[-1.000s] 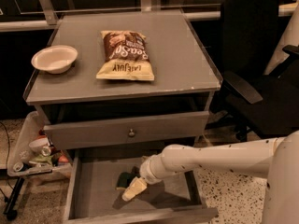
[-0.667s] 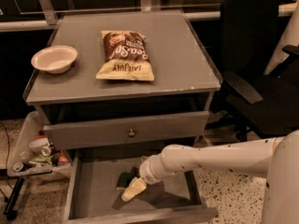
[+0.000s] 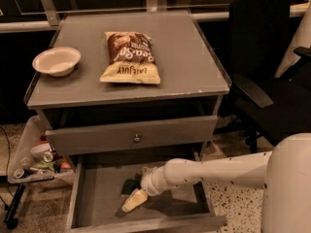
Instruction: Pick sponge from middle drawer and place on counter
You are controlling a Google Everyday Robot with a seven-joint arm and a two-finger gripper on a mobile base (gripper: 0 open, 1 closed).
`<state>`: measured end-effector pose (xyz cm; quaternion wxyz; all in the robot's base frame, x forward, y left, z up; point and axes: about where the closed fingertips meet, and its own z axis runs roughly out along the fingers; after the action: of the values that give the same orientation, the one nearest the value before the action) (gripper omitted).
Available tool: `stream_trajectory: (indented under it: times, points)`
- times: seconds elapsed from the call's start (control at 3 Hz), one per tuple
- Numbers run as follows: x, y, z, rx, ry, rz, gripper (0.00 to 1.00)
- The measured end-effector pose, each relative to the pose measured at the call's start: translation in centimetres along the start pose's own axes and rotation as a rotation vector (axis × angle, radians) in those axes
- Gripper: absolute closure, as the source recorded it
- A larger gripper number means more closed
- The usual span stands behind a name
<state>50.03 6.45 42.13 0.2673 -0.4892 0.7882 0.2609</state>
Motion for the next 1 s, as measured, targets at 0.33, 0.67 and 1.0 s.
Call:
stream_trajectory:
  times: [0.33, 0.67, 1.0]
  points:
    - [0.4, -0.9, 1.7, 0.007, -0.027, -0.018, 0.00]
    - [1.2, -1.7, 2.9, 0.012, -0.038, -0.032, 0.00]
    - [1.8, -1.7, 3.7, 0.015, -0.051, -0.038, 0.00]
